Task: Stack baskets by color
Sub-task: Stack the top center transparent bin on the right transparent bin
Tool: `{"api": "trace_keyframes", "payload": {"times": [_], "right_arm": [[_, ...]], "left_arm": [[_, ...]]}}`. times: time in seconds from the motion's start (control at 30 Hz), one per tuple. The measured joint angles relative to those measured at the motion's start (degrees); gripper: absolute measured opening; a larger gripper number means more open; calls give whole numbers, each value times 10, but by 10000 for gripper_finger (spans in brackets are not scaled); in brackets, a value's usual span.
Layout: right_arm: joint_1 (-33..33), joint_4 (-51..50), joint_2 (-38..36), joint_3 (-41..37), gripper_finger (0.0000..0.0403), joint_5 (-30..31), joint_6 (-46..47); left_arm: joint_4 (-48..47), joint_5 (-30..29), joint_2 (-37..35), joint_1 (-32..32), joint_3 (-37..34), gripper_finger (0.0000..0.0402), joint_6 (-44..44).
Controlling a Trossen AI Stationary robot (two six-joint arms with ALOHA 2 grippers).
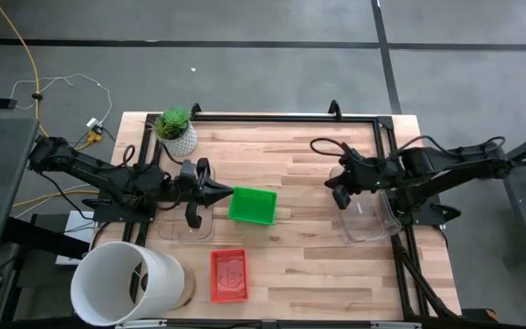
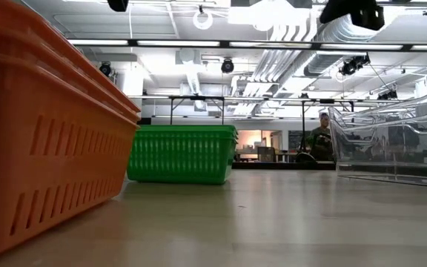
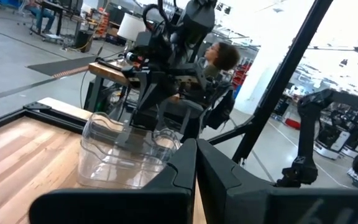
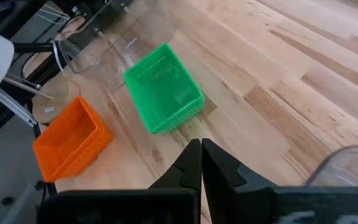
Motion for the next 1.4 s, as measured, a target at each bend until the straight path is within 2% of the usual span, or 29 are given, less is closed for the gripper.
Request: {"api": "trace_keyframes", "payload": {"times": [0.1, 0.23, 0.47, 0.57, 0.67, 0.73, 0.87, 1.0, 1.17, 1.3, 1.4], "right_arm": [[0, 12, -41, -36, 0, 1, -2], [0, 82, -112, -106, 0, 19, -40], [0, 305, -235, -256, 0, 21, -106], [-3, 393, -260, -301, 0, 17, -126], [-17, 434, -261, -316, 0, -2, -151], [-28, 395, -256, -314, 0, -17, -135], [-38, 189, -253, -297, 0, -46, -75], [-38, 99, -237, -294, 0, -87, -51], [-37, -24, -168, -293, 0, -162, -30], [-34, -31, -108, -293, 0, -268, -44], [-9, -9, -65, -293, 0, -302, -44]], "left_arm": [[2, 0, 0, 4, 0, 0, -17], [15, 0, 0, 18, 0, 0, -24], [86, 1, 16, 89, 0, 0, -25], [90, 16, 32, 118, 8, 0, -35], [86, 32, 47, 130, 18, 0, -42], [85, 36, 57, 130, 23, 0, -53], [84, 49, 71, 125, 29, 0, -69], [84, 58, 81, 122, 30, 0, -67], [84, 58, 82, 123, 30, 0, -61], [83, 58, 82, 123, 30, 0, -48], [83, 62, 82, 125, 30, 0, -45]]}}
